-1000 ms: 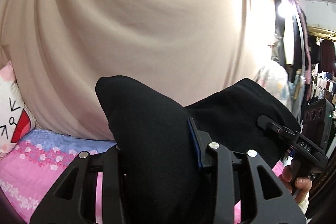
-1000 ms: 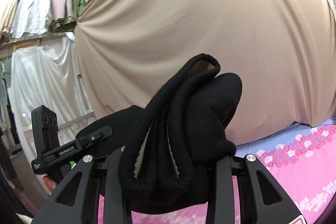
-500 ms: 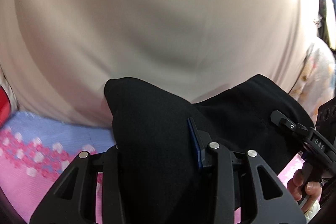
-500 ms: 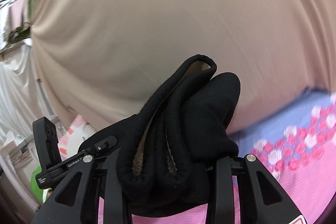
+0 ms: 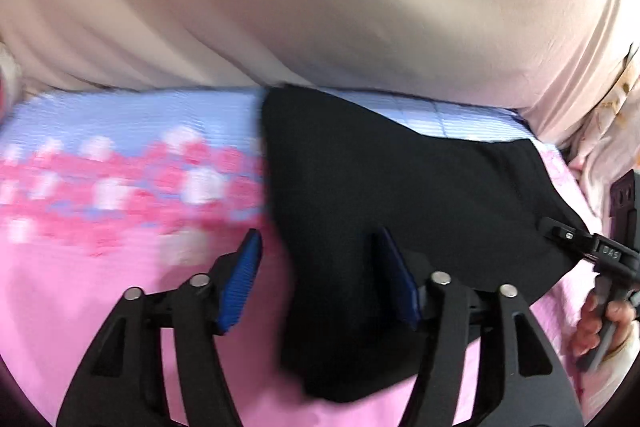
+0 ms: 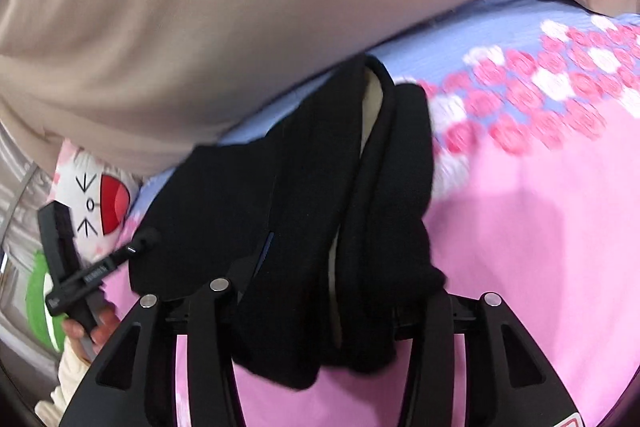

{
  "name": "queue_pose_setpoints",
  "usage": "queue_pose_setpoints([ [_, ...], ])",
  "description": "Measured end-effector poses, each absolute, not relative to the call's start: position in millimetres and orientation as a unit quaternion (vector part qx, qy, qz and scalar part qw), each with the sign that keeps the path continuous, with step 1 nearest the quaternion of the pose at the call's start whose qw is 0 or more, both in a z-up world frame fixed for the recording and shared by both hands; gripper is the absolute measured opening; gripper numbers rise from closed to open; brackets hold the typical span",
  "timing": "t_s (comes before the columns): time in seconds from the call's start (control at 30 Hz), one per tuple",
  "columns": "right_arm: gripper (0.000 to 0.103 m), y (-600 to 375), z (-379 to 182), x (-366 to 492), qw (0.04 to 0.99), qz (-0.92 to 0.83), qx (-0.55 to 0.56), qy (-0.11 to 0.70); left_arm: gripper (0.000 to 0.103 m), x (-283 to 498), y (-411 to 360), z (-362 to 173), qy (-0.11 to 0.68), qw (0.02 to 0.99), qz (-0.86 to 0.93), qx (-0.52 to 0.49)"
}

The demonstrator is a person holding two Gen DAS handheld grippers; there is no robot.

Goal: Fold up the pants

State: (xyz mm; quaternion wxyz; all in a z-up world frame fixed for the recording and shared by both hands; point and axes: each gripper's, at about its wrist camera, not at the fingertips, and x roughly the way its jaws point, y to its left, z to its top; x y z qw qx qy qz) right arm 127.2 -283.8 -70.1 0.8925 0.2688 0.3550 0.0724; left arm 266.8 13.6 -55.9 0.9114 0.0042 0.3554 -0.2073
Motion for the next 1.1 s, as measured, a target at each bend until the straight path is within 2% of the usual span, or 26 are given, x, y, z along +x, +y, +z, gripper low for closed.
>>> queue_pose_setpoints([
  [0.03, 0.053, -286, -70, 125, 0.891, 0.068, 0.267, 0.362, 0.068, 253, 19, -45, 0.345, 0.917, -0.198, 0.009],
  [0.07, 0.054, -287, -69, 122, 0.888, 0.069, 0.262, 0.372, 0.078, 248, 27, -35, 0.336, 0.922, -0.191, 0.011],
  [0.1, 0.055, -290, -70, 122, 0.884, 0.068, 0.260, 0.382, 0.083, 242, 36, -25, 0.327, 0.927, -0.182, 0.013],
  [0.2, 0.055, -310, -74, 121, 0.866, 0.082, 0.294, 0.396, 0.084, 227, 41, 12, 0.297, 0.940, -0.167, 0.032],
  [0.3, 0.054, -318, -58, 101, 0.868, 0.076, 0.331, 0.362, 0.092, 216, 28, 33, 0.273, 0.947, -0.153, 0.067],
  [0.33, 0.059, -315, -49, 95, 0.877, 0.069, 0.320, 0.351, 0.093, 213, 19, 37, 0.267, 0.949, -0.148, 0.076],
  [0.43, 0.062, -304, 2, 74, 0.942, -0.040, 0.214, 0.255, 0.094, 220, -15, 37, 0.268, 0.947, -0.147, 0.093],
  [0.47, 0.061, -303, 11, 75, 0.948, -0.035, 0.209, 0.239, 0.094, 227, -26, 32, 0.274, 0.945, -0.147, 0.096],
  [0.5, 0.055, -302, 16, 82, 0.946, -0.020, 0.211, 0.246, 0.094, 240, -42, 23, 0.289, 0.941, -0.145, 0.100],
  [0.53, 0.043, -297, 19, 95, 0.940, 0.005, 0.216, 0.263, 0.094, 250, -53, 13, 0.300, 0.938, -0.140, 0.105],
  [0.57, 0.037, -290, 16, 111, 0.932, 0.036, 0.215, 0.291, 0.093, 260, -63, 5, 0.314, 0.934, -0.131, 0.107],
  [0.63, 0.008, -271, 1, 151, 0.919, 0.071, 0.179, 0.343, 0.094, 286, -78, -16, 0.343, 0.927, -0.116, 0.100],
  [0.67, 0.004, -259, -10, 173, 0.914, 0.068, 0.163, 0.365, 0.093, 297, -82, -24, 0.347, 0.928, -0.092, 0.098],
  [0.77, 0.000, -272, -55, 230, 0.902, 0.017, 0.131, 0.412, 0.096, 341, -87, -53, 0.390, 0.915, -0.054, 0.091],
  [0.8, 0.000, -280, -61, 242, 0.905, 0.009, 0.132, 0.404, 0.098, 356, -84, -59, 0.407, 0.909, -0.065, 0.060],
  [0.9, 0.000, -301, -63, 268, 0.899, -0.017, 0.163, 0.406, 0.098, 368, -78, -57, 0.410, 0.910, -0.057, 0.028],
  [0.97, 0.001, -294, -47, 256, 0.907, -0.023, 0.145, 0.395, 0.098, 360, -74, -47, 0.409, 0.911, -0.055, 0.028],
  [1.0, 0.007, -287, -37, 240, 0.917, -0.017, 0.132, 0.377, 0.098, 350, -72, -41, 0.398, 0.915, -0.058, 0.033],
  [1.1, 0.008, -270, -31, 191, 0.926, -0.002, 0.107, 0.362, 0.098, 309, -65, -28, 0.354, 0.930, -0.055, 0.083],
])
